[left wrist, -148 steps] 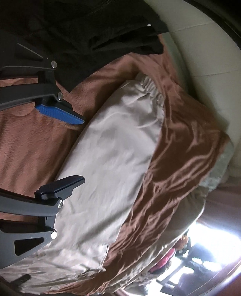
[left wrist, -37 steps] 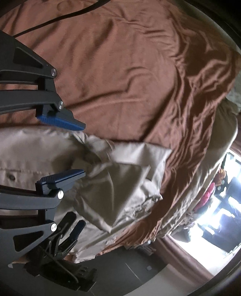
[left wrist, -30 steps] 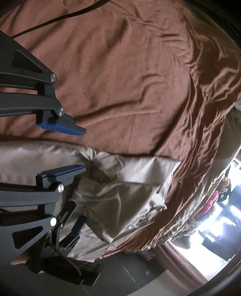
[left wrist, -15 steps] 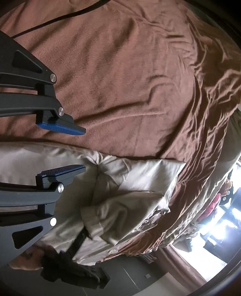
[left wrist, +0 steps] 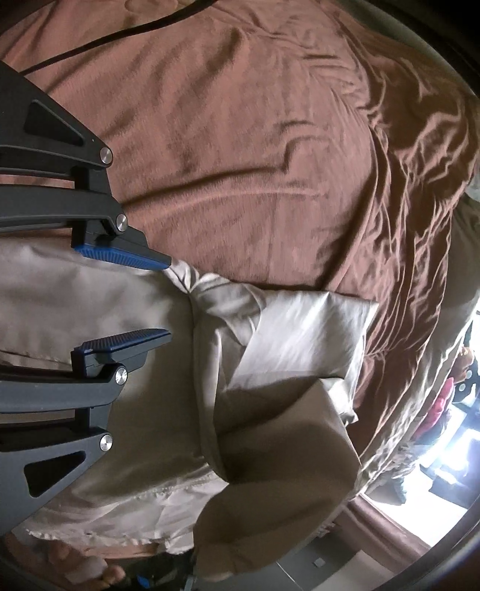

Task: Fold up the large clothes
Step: 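Grasp the other sleeve cuff with the right tool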

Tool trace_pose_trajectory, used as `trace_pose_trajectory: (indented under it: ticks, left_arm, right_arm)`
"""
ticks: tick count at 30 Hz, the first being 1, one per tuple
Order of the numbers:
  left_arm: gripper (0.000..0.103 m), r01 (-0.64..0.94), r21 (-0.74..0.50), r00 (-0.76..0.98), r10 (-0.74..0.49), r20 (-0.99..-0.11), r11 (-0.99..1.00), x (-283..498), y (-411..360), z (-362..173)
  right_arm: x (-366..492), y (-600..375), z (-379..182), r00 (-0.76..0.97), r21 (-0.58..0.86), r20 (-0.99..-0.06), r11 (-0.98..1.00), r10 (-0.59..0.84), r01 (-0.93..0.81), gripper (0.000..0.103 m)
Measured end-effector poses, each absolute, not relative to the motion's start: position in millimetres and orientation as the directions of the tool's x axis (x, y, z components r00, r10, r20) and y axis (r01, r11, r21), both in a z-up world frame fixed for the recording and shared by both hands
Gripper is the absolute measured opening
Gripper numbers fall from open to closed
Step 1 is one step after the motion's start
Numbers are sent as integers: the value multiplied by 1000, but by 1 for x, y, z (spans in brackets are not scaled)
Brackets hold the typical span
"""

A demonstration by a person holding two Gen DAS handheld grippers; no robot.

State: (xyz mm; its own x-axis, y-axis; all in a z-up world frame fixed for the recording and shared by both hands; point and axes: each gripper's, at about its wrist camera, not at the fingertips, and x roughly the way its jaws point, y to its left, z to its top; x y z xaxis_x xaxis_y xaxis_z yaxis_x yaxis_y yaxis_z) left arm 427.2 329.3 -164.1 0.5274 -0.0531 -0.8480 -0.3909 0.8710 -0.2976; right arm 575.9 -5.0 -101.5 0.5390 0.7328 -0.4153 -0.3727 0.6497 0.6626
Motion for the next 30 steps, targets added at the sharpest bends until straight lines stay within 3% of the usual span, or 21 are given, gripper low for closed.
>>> trace_pose_trajectory:
  ticks: [8,17,18,19,20,21,24,28,29,30]
  left_arm:
    - [35,-414,-232,492,2,-871,880,453,318,-174]
    - [35,-427,-192,471,36,-881,884,464,314,-177]
    - [35,-426,-190,470,37,-882,885,464,313,-176]
    - [35,-423,-186,469,38,-882,887,464,313,-175]
    - [35,-420,-182,469,41,-882,889,464,312,-174]
    - [35,-417,-171,467,48,-883,893,463,312,-174]
    - [35,-418,-162,464,56,-884,894,461,313,-174]
    - [35,-418,-165,469,57,-881,893,457,314,-176]
    - [35,-419,-162,468,60,-881,893,457,315,-177]
    - [35,-420,-159,468,63,-882,894,458,315,-178]
  right_arm:
    - [568,-83,-120,633,770,-399,617,664,-162,11]
    - [586,-137,-144,672,829,-443,556,593,56,20]
    - [585,-141,-142,681,825,-447,562,580,63,39]
    - [582,-145,-139,691,822,-447,565,568,68,73]
    - [577,-148,-135,702,825,-439,561,561,68,85]
    - [573,-150,-132,711,830,-428,555,558,63,86]
    - [566,-153,-129,705,826,-431,560,562,58,86]
    - [567,-161,-154,664,805,-510,576,547,143,85]
    - [570,-160,-160,647,809,-514,570,563,146,81]
    - [578,-155,-169,618,815,-518,561,591,146,62]
